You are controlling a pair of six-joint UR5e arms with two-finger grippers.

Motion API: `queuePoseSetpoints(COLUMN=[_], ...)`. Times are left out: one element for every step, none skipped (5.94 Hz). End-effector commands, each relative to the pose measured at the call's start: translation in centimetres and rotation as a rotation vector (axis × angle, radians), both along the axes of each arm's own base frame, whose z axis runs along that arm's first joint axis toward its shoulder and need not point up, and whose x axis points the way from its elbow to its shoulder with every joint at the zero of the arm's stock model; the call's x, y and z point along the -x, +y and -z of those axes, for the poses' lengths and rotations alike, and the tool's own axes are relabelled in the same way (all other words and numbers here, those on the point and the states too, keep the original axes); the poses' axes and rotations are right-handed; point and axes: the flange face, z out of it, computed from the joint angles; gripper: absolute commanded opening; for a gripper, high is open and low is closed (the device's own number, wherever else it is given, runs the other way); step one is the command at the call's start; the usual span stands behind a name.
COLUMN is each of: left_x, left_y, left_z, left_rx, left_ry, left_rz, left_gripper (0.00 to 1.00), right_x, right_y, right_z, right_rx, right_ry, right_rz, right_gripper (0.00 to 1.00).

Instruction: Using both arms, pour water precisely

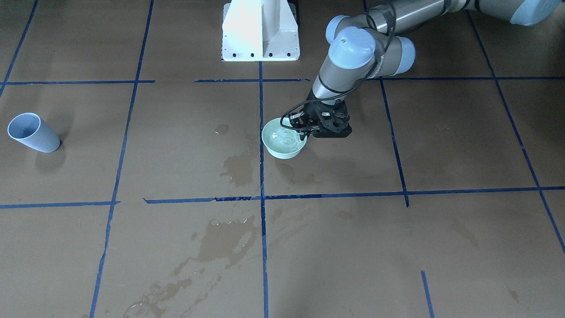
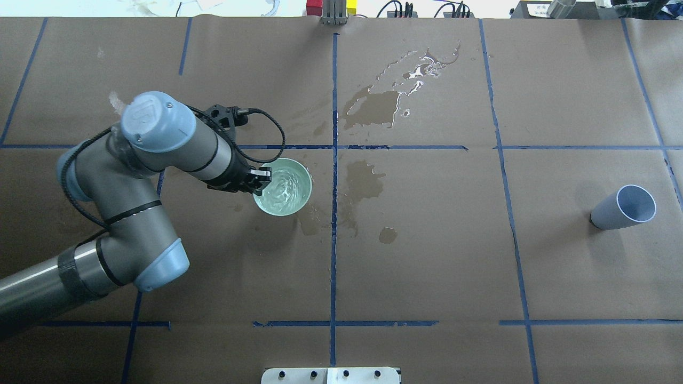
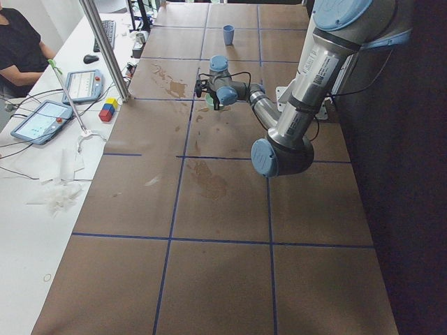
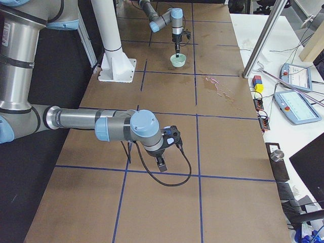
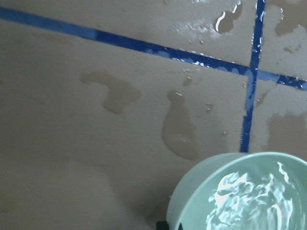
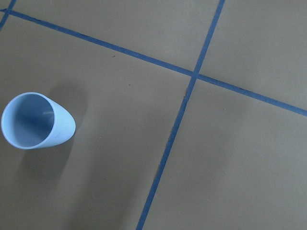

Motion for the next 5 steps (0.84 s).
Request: queuePoseSetpoints(left_x=[6.3, 10.5, 15.3, 19.8, 23.4], left_y=[-1.4, -1.4, -1.4, -1.7, -1.8], left_z=[-7.0, -12.8, -17.4, -20.4, -24.5], left_rx=[-0.057, -0.108, -0.144, -0.16, -0.188], left_ry=[-0.016, -0.026, -0.019, -0.012, -0.035], left_rz=[-0.097, -0.138, -0.183, -0.215, -0.246], left_gripper=[0.0, 0.0, 0.0, 0.0, 0.0], right_x=[0.0, 0.0, 0.0, 0.3, 0.4], right_y=[-0.2, -0.3, -0.2, 0.1, 0.2], right_z=[0.9, 1.2, 1.2, 1.1, 1.1], right_rx=[-0.017, -0.024, -0.021, -0.015, -0.012], right_ry=[0.001, 0.003, -0.002, -0.027, -0.046], right_rz=[0.0, 0.0, 0.0, 0.004, 0.004], right_gripper=[1.0, 1.0, 1.0, 1.0, 1.0])
